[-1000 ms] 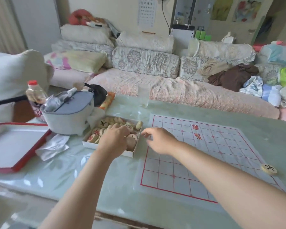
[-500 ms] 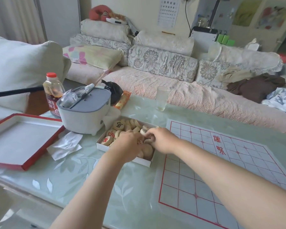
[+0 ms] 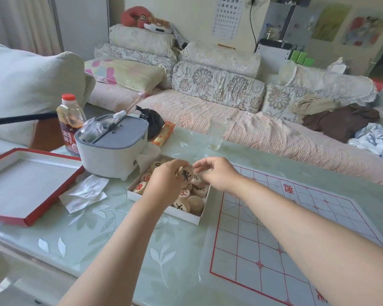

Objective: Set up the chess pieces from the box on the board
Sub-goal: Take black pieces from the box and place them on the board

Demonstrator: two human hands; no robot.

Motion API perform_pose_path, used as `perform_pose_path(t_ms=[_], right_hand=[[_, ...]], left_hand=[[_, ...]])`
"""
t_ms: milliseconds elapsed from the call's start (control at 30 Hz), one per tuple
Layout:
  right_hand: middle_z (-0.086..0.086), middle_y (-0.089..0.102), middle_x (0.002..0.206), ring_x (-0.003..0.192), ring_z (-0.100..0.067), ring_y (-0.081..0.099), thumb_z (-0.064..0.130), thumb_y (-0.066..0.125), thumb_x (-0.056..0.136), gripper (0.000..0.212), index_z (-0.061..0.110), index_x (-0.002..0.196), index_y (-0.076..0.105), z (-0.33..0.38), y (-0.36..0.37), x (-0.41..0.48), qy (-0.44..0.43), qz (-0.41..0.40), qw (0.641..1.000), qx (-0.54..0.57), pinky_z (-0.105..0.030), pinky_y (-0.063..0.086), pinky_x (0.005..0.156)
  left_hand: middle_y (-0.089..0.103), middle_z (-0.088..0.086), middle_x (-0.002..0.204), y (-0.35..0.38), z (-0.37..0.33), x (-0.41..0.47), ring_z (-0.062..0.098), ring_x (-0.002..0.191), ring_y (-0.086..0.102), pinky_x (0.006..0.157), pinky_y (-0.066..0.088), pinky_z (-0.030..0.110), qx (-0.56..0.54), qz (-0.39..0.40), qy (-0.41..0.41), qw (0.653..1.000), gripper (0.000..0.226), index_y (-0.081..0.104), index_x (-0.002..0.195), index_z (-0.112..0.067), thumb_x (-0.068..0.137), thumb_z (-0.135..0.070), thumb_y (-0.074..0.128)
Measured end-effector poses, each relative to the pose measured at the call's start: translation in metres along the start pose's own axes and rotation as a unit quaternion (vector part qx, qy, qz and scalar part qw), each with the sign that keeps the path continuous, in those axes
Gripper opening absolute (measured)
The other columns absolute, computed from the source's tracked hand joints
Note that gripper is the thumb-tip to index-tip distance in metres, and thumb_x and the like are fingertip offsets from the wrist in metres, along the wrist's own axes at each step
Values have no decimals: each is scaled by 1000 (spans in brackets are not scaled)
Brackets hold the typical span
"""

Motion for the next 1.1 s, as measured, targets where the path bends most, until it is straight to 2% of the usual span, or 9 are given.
perform_pose_path(t_ms=[100, 167, 267, 400, 533, 767, 867, 967, 1100], right_hand=[[2, 63, 106, 91, -19, 64, 3, 51, 89, 29, 24, 100, 66, -11, -1, 7, 17, -17, 988, -150, -26, 50, 69], [6, 60, 105, 99, -18, 60, 23, 63, 90, 15, 28, 104, 64, -18, 6, 11, 31, -11, 981, -190, -27, 48, 76], [8, 58, 104, 98, -17, 58, 51, 63, 88, 26, 31, 105, 59, -23, 16, 16, 49, -18, 969, -243, -32, 48, 81], [6, 59, 104, 94, -18, 57, 48, 63, 89, 23, 29, 99, 56, -21, 18, 18, 48, -52, 960, -271, -32, 45, 74], [10, 58, 100, 91, -16, 58, 49, 71, 81, 28, 32, 98, 55, -17, 7, 6, 24, -70, 969, -237, -31, 44, 70], [14, 61, 101, 89, -13, 60, 54, 59, 86, 25, 31, 96, 57, -32, -68, -67, -5, -131, 974, -187, -27, 43, 67], [14, 63, 102, 92, -10, 61, 57, 65, 83, 28, 32, 94, 59, -63, -110, -105, 20, -131, 975, -176, -26, 46, 70], [13, 63, 99, 92, -10, 61, 59, 67, 80, 29, 32, 88, 59, -99, -153, -143, 52, -144, 971, -183, -30, 49, 77], [17, 64, 99, 91, -8, 62, 62, 64, 79, 31, 33, 90, 61, -148, -211, -192, 105, -195, 954, -203, -27, 48, 74]], left_hand=[[64, -5, 116, -4, 10, -1, 17, 84, 59, 67, 49, 28, 24, 11, -11, 1000, 41, 59, 118, -37, 92, -9, 47], [62, -3, 113, -4, 16, -1, 20, 74, 59, 58, 47, 28, 38, 25, -18, 999, 44, 57, 117, -38, 90, -7, 43], [61, -1, 110, -4, 21, -1, 21, 72, 60, 52, 46, 28, 46, 36, -26, 998, 45, 55, 114, -40, 89, -6, 40], [59, 1, 110, -2, 21, 1, 20, 73, 59, 49, 41, 26, 41, 44, -29, 998, 45, 55, 114, -38, 89, -4, 39], [54, -3, 111, 4, 11, -1, 18, 83, 57, 53, 46, 26, 41, 51, -28, 997, 41, 56, 116, -35, 92, -6, 40], [58, -2, 120, 51, -55, -15, 17, 102, 55, 75, 40, 24, 38, 77, 28, 996, 36, 63, 117, -32, 91, -11, 48], [63, 0, 113, 88, -95, -32, 15, 86, 60, 63, 45, 24, 4, 130, 48, 990, 31, 61, 116, -34, 94, -17, 48], [61, -2, 108, 129, -138, -54, 10, 62, 54, 45, 38, 19, -25, 177, 60, 982, 28, 59, 117, -34, 97, -21, 45], [63, -2, 106, 184, -186, -85, 10, 56, 52, 41, 38, 19, -42, 237, 74, 968, 27, 62, 114, -34, 97, -20, 46]])
Point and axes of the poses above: each hand's wrist, its own x-axis towards the middle knuckle, its own y-axis out of the palm, z = x × y, the point moved 9 cm from there along x, towards the middle knuckle
